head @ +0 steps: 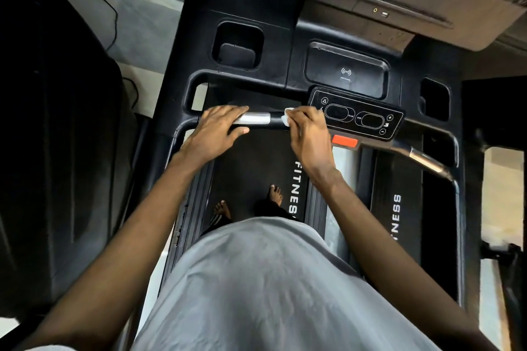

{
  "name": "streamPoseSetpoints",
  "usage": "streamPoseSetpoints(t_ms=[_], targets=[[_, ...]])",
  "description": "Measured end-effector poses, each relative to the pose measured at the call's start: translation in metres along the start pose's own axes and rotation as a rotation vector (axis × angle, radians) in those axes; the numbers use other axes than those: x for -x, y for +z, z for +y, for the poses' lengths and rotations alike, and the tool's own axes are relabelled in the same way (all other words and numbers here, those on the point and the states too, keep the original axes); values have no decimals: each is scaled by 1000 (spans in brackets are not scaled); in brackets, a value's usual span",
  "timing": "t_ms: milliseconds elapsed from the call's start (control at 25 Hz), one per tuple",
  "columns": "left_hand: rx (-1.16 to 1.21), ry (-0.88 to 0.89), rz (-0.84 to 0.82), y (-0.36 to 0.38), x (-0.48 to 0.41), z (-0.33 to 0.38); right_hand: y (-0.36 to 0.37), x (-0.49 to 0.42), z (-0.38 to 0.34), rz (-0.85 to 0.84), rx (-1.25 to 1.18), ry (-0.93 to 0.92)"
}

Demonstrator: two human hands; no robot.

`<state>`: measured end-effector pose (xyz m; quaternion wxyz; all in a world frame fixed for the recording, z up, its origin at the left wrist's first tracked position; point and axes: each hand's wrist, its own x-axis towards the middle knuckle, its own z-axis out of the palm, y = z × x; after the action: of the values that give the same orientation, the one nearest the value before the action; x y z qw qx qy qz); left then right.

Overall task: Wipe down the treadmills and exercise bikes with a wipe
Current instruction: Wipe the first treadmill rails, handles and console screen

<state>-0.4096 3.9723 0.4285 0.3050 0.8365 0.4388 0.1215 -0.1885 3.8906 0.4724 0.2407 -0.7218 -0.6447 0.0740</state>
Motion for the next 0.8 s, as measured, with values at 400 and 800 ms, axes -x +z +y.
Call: streamPoseSetpoints(t_ms=[400,800], targets=[[-107,-80,108,-9,24,-30,15,2,-23,-285,230,-111],[-36,-148,125,-6,22,-30,24,-6,-40,-400,290,-134]])
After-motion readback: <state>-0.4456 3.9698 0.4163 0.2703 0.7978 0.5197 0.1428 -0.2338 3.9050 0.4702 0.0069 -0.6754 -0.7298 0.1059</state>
